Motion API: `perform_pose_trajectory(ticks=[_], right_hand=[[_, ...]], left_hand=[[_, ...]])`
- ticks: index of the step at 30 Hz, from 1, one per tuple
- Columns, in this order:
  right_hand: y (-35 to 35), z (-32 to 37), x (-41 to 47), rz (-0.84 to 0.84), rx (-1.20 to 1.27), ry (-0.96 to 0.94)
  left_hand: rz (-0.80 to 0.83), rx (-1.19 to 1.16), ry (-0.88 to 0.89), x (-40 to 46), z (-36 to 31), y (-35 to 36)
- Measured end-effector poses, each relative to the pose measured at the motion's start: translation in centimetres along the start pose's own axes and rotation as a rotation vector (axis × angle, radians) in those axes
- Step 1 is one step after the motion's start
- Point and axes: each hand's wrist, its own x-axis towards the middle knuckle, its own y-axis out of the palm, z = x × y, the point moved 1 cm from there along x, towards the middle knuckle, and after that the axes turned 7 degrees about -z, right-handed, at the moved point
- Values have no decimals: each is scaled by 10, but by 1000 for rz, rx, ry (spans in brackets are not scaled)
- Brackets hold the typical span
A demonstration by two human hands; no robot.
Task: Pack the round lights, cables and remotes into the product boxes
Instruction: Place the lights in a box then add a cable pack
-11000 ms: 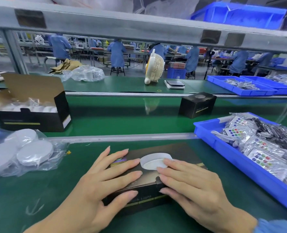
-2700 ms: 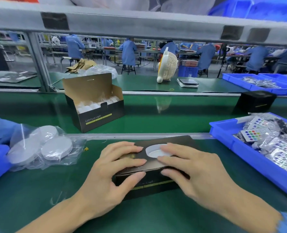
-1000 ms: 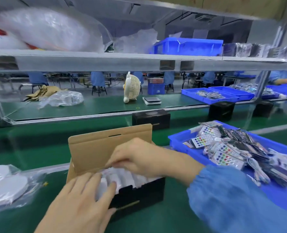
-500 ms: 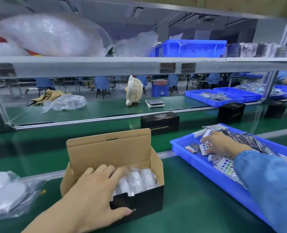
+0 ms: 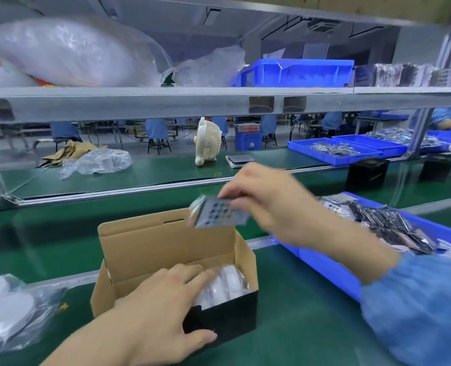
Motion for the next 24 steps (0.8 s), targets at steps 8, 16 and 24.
perform_pose_trajectory(ticks=[8, 16, 24], right_hand=[[88, 35, 5, 462, -609, -149], [34, -29, 21, 121, 501, 216], [78, -230, -71, 357, -224, 997]], left_hand=[[39, 225, 75, 5, -3, 6], [-199, 161, 32, -12, -4, 2], [-182, 177, -97, -26, -19, -4]])
